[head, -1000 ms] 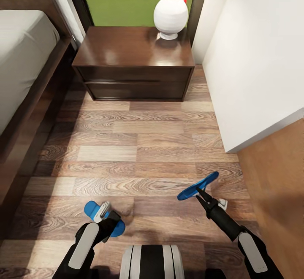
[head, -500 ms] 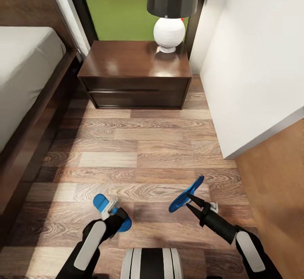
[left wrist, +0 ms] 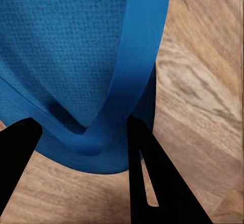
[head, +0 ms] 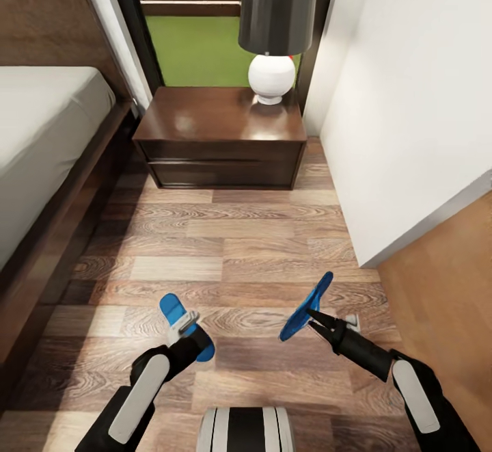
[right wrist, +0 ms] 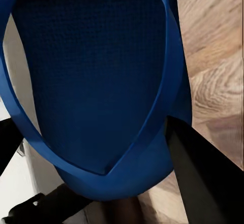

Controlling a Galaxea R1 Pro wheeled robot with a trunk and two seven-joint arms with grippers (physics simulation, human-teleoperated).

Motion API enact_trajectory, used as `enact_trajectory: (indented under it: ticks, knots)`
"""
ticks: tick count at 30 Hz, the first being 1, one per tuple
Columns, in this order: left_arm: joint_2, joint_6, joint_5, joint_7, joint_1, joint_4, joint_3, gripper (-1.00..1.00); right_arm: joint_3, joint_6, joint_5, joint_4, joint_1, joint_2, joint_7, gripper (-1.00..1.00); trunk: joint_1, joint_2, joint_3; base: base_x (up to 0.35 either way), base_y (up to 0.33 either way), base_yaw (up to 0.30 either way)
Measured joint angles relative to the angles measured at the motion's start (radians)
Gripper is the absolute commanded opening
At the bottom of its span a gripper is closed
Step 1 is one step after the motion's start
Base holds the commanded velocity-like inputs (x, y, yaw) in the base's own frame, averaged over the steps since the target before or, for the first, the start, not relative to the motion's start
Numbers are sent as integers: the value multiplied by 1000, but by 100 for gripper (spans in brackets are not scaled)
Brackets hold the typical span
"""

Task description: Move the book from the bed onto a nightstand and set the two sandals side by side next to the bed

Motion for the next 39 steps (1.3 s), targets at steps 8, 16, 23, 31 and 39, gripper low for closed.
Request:
enact_trajectory:
  ticks: [8, 16, 23, 31, 39]
  knots:
    - [27, 19, -4, -92, 0, -10, -9, -100, 0, 0, 3, 0, 0, -68, 146, -100, -4, 2, 31, 0, 0, 0]
    - [49, 18, 1, -126, 1, -10, -81, -100, 0, -11, 4, 14, 0, -61, 153, -100, -7, 4, 62, 0, 0, 0]
    - [48, 15, -3, -128, 1, -9, -122, -100, 0, -13, 5, 95, 0, -58, 153, -100, -10, 5, 89, 0, 0, 0]
    - [46, 15, -3, -128, 1, -9, -125, -100, 0, -12, 4, 108, 0, -58, 154, -100, -14, 7, 120, 0, 0, 0]
    - [49, 17, -53, -127, 1, -7, -128, -100, 2, -14, 6, 108, 0, -58, 149, -100, -18, 9, 151, 0, 0, 0]
